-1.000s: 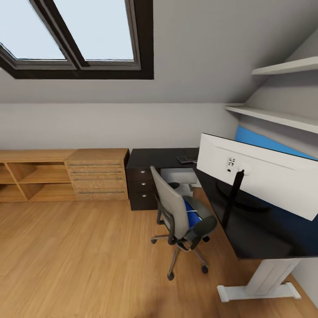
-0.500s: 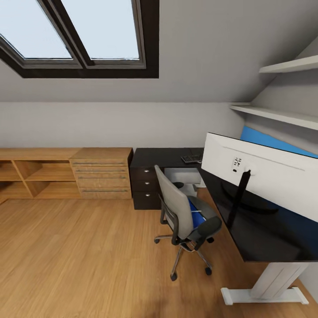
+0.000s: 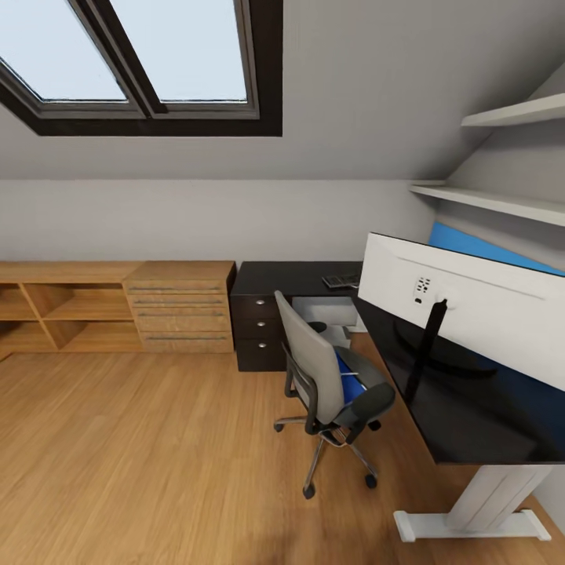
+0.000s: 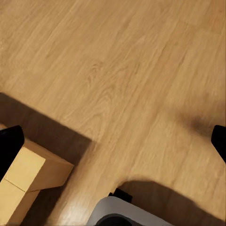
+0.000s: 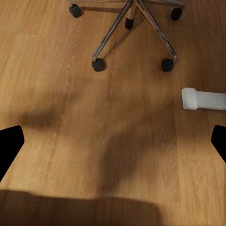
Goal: In the bedroom, organize the workspace by keeping the computer under the desk, ensuring the monitor is on the desk, placing the keyboard on the desk next to the monitor, placing the mouse on the desk next to the keyboard, moving the folder from the swivel chair onto the desk next to the mouse, stacking the notebook on top of the folder with the pen on top of the notebook, and positioning the swivel chair next to the desk.
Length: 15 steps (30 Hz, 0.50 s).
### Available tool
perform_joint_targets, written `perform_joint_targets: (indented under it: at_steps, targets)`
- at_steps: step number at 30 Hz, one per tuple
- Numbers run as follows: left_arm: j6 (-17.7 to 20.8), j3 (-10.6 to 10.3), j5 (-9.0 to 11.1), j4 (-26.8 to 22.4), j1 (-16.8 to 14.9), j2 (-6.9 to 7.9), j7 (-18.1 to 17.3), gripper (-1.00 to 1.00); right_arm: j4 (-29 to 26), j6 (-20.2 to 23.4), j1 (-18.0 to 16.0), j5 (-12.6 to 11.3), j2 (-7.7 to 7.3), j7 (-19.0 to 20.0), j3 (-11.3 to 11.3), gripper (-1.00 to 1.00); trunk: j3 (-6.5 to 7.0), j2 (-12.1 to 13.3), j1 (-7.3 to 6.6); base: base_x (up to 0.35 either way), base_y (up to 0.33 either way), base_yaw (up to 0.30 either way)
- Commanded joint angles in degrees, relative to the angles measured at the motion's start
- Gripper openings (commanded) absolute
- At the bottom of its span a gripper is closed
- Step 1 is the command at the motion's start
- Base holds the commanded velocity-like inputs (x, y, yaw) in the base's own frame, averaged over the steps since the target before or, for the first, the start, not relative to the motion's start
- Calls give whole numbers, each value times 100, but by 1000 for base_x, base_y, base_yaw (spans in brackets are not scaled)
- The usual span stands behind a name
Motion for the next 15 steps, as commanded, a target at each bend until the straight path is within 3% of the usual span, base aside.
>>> perform_joint_targets:
  at_steps: [1, 8, 9, 10, 12, 13, 15]
  targets:
    - [-15, 44, -26, -2, -3, -25, 102, 100, -8, -5, -6, 62, -9, -55, 1, 100, -26, -47, 23, 0, 0, 0]
    - [17, 49, -95, -82, -7, -160, 220, 100, -67, -9, -5, 59, -16, -55, -5, 100, -152, -328, 177, 0, 0, 0]
    - [602, 37, -475, -871, -7, -281, 240, 100, -396, 27, -90, 29, 5, -72, -12, 100, -170, -368, 199, 0, 0, 0]
    - [800, 37, -539, -1023, -7, -291, 244, 100, -478, 36, -122, 14, 7, -75, -13, 100, -188, -408, 221, 0, 0, 0]
    - [1765, 43, -712, -1729, -7, -306, 285, 100, -758, 65, -302, -134, 12, -97, -19, 100, -224, -488, 265, 0, 0, 0]
    - [4282, 44, -819, -3850, -10, -322, 818, 100, -953, 1081, -1442, -681, -5, -89, -24, 100, -241, -528, 287, 0, 0, 0]
    - [4819, 42, -824, -4467, -17, -348, 872, 100, -968, 1518, -1692, -731, -5, -85, -25, 100, -277, -608, 331, 0, 0, 0]
